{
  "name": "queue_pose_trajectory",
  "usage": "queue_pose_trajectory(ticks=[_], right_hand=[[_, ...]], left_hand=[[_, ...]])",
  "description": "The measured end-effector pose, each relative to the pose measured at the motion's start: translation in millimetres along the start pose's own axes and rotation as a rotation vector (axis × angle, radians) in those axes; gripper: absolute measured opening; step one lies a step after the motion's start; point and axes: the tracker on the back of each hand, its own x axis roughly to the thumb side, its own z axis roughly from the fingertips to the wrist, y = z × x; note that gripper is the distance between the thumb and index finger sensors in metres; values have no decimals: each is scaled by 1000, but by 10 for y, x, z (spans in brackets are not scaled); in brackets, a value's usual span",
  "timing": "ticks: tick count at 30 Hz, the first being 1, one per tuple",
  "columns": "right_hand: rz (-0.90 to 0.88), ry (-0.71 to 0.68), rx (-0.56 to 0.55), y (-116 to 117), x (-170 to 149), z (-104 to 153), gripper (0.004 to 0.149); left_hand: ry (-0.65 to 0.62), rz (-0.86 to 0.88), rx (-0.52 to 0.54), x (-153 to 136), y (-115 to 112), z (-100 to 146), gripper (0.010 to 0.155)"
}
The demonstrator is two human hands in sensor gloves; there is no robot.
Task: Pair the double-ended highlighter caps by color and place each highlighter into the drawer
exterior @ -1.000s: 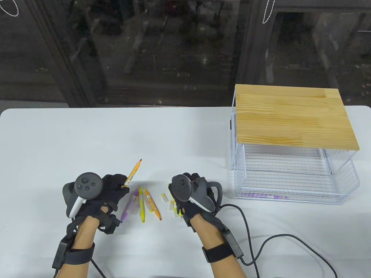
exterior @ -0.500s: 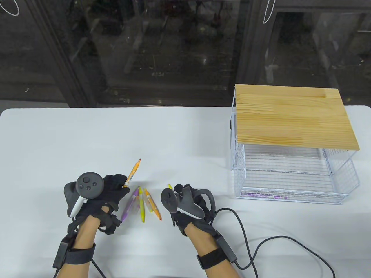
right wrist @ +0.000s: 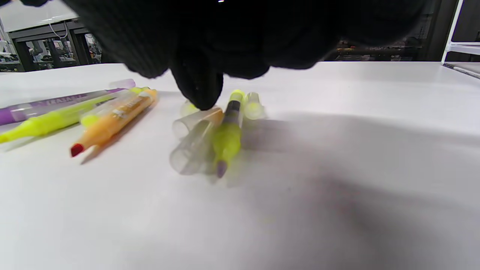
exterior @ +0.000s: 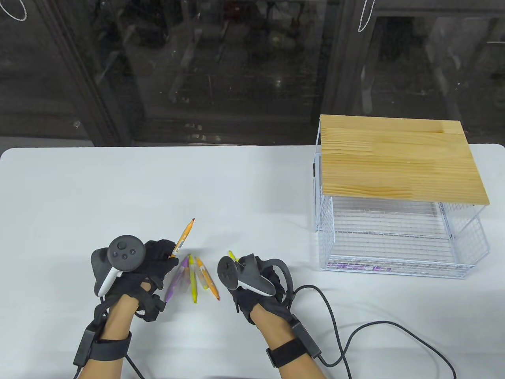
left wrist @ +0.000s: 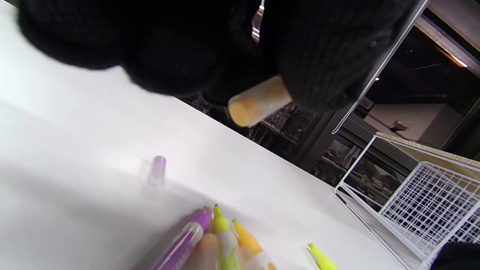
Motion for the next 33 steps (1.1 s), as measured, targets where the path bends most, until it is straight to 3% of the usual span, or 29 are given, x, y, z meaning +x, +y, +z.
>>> queue_pose_trajectory(ticks=[16, 18, 23, 33], right_hand=[[-50, -73, 68, 17, 83, 28, 44], [-42, -59, -7, -2, 96, 38, 44], [69, -10, -77, 40, 179, 0, 42], [157, -8, -102, 109, 294, -57, 41]], left_hand=[[17, 6, -12, -6, 6, 7, 49], [19, 6, -12, -5, 8, 8, 49], [22, 4, -12, -7, 9, 7, 49], [29, 4, -18, -7, 12, 9, 49]])
